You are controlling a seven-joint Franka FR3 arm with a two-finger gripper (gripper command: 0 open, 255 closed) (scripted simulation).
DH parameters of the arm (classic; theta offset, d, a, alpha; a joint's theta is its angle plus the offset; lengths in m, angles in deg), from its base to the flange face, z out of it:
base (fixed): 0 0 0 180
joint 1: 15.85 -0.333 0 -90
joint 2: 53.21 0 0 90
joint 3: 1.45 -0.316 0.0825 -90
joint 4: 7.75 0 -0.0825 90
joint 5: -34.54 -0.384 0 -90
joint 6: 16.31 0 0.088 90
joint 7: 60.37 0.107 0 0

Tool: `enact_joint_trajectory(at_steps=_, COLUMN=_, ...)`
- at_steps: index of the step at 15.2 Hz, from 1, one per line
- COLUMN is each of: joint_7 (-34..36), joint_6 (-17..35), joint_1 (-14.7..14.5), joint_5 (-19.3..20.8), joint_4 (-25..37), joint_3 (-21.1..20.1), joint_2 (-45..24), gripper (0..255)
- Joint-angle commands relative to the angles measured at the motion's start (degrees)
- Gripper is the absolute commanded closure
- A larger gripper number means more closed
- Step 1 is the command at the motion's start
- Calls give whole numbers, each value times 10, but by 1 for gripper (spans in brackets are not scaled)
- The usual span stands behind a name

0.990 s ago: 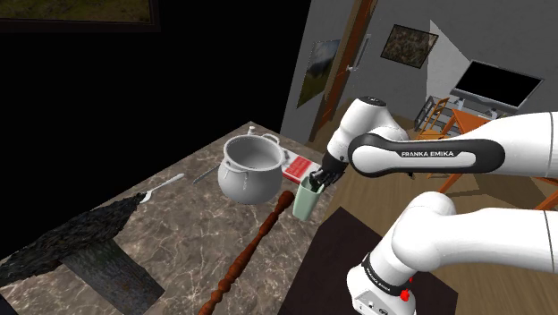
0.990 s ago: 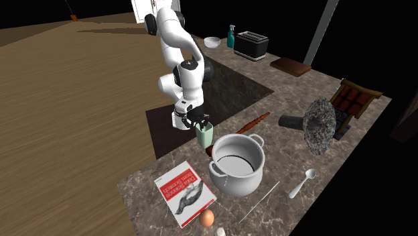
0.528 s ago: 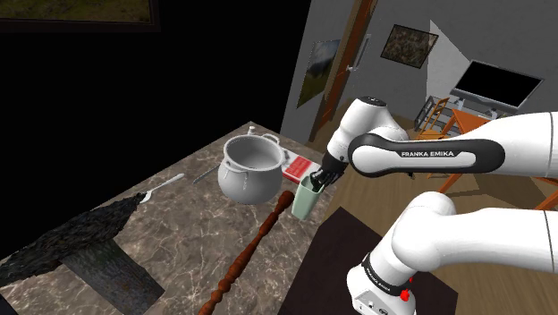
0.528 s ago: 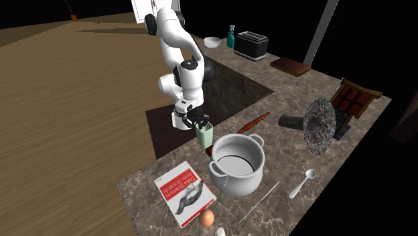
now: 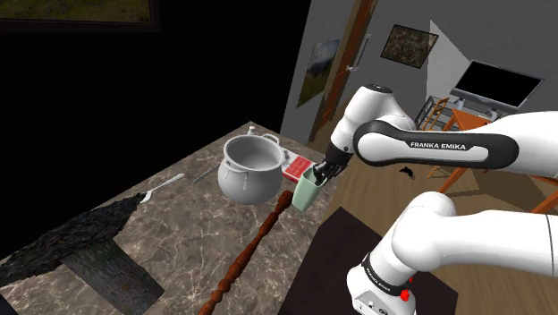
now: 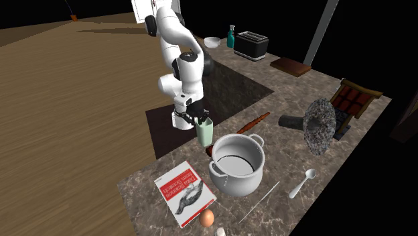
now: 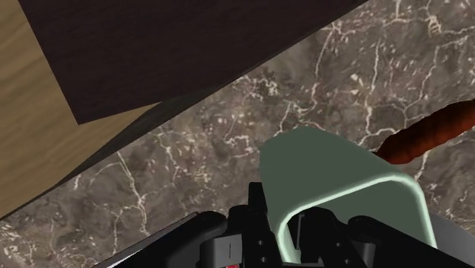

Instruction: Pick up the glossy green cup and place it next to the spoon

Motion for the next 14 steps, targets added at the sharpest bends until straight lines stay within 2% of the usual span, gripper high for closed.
enact_joint_trajectory(at_steps=1, joint_7=0, joint_6=-19, joint_1=0, joint_5=-1, joint_4=12, joint_3=-1, joint_2=7, gripper=255)
enact_joint_trajectory(at_steps=14, joint_7=1, joint_6=-129, joint_1=-1, joint_5=-2, joint_4=105, joint_3=-2, joint_2=23, gripper=255)
